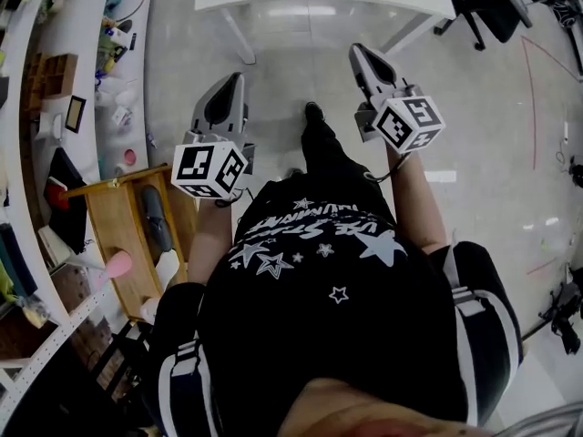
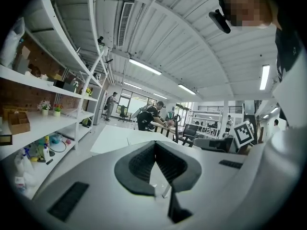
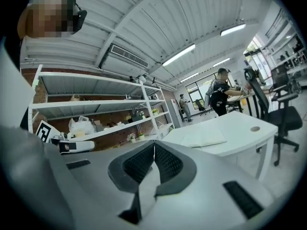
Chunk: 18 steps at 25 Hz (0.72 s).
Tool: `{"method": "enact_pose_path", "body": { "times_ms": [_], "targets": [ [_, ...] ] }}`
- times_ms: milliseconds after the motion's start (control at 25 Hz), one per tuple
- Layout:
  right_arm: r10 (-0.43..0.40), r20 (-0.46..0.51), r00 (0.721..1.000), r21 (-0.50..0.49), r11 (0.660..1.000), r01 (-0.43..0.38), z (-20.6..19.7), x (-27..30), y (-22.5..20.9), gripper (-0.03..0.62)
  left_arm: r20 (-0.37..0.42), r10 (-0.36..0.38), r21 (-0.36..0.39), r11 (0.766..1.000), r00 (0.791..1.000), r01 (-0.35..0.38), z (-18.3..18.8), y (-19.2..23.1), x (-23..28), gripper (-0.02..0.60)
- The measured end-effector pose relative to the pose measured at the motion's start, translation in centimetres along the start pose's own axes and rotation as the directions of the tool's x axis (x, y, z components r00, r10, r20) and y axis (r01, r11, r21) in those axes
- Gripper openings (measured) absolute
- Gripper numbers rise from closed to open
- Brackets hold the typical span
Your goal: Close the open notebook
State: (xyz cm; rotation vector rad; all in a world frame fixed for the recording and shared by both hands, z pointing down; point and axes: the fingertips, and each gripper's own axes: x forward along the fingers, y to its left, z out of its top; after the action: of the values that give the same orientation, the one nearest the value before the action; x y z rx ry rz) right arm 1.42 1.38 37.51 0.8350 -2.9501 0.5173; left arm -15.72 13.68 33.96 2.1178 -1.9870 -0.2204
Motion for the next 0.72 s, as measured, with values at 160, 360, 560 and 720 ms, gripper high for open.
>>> {"method": "enact_pose_path", "body": {
  "times_ms": [160, 360, 560, 720],
  "targets": [
    [0.023, -0.011, 1.0, 0.023, 0.999, -0.022, 1.0, 3.3, -2.8, 0.009, -0.016, 0.033, 0.0, 0.999, 0.999, -0.033, 0.5, 1.1, 3.7, 0.012],
    [0.033, -0.01, 0.999, 0.022, 0.999, -0.033, 3.2, 6.9, -6.5, 0.009, -0.032, 0.053, 0.009, 0.999, 0.998, -0.052, 1.3, 2.1, 8.8, 0.012],
    [0.049, -0.046, 0.998, -0.01, 0.999, -0.049, 4.4, 9.8, -10.5, 0.009, -0.061, 0.071, 0.023, 0.997, 0.996, -0.07, 1.7, 2.8, 14.2, 0.012],
    [0.055, -0.08, 0.995, -0.032, 0.998, -0.058, 4.6, 12.3, -13.6, 0.009, -0.085, 0.09, 0.031, 0.996, 0.992, -0.087, 1.9, 3.5, 18.1, 0.012]
  ]
}}
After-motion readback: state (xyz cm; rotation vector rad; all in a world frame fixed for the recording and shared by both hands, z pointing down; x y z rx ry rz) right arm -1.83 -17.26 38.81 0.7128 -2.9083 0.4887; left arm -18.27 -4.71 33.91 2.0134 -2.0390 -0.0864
